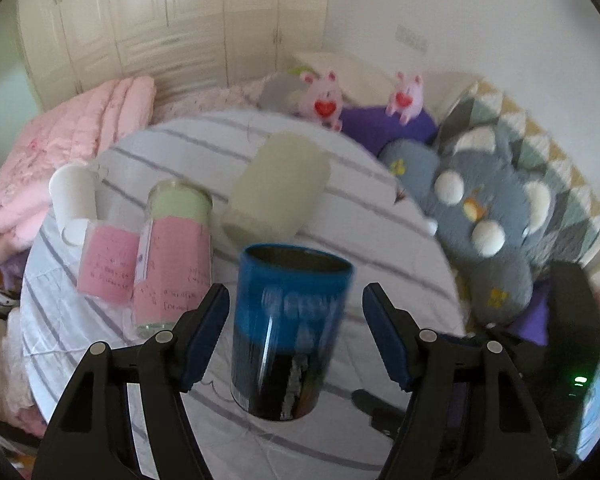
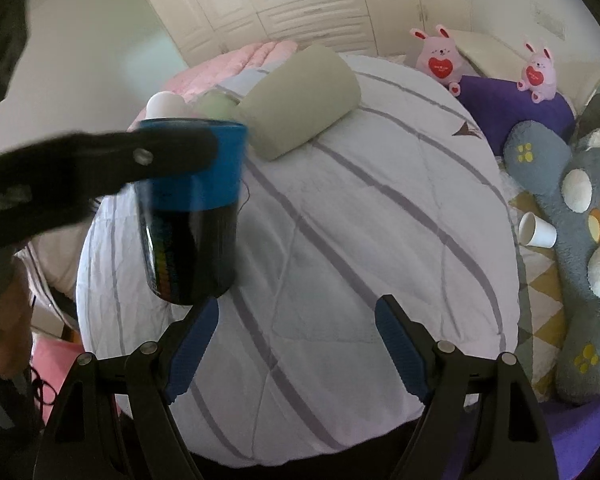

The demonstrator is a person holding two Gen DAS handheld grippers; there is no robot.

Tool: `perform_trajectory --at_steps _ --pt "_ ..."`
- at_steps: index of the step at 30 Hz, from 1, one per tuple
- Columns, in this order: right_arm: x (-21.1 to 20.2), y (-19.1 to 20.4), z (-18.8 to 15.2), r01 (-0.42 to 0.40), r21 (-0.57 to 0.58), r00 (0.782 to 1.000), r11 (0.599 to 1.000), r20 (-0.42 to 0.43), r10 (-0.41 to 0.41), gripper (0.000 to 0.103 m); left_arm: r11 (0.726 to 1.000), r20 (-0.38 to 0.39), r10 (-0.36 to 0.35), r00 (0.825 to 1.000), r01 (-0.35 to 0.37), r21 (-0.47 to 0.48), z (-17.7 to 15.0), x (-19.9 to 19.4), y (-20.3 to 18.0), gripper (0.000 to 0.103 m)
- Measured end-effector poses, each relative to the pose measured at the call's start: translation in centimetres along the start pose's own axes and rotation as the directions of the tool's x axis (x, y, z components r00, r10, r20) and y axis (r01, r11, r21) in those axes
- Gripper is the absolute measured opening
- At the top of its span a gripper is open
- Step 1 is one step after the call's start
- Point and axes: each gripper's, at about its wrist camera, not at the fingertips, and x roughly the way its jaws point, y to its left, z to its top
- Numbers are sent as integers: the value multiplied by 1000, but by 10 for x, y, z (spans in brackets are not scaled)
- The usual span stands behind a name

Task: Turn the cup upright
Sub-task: 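Turn the blue cup open end up with the left tool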

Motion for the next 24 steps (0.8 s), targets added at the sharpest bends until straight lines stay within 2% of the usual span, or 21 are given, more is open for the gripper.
perform_trajectory --at_steps 1,3,5,9,15,17,21,24 --pt "1 0 0 1 2 1000 1000 1 -1 82 1000 43 -8 999 8 -7 1 -7 2 70" --pt "4 2 3 7 1 1000 1000 0 -7 82 1000 70 -10 997 9 11 6 -9 1 70" --pt "6 4 3 7 -1 1000 1000 -1 -7 82 1000 28 14 999 -15 15 8 1 2 70" --pt "10 6 5 -4 9 1000 1000 -8 4 82 1000 -47 -12 999 12 -16 6 18 9 71" --pt "12 -7 5 -20 58 1000 998 -12 21 82 994 -145 33 989 -16 111 15 43 -20 78" --pt "12 -11 5 -30 68 999 997 -17 31 82 989 -180 55 982 -28 148 18 56 -30 80" --pt "13 -18 8 -47 73 999 996 -23 49 82 974 -259 125 958 -68 217 20 82 -43 81" --pt "15 -20 10 -58 70 998 996 -29 60 82 969 -309 149 939 -77 233 23 99 -48 81"
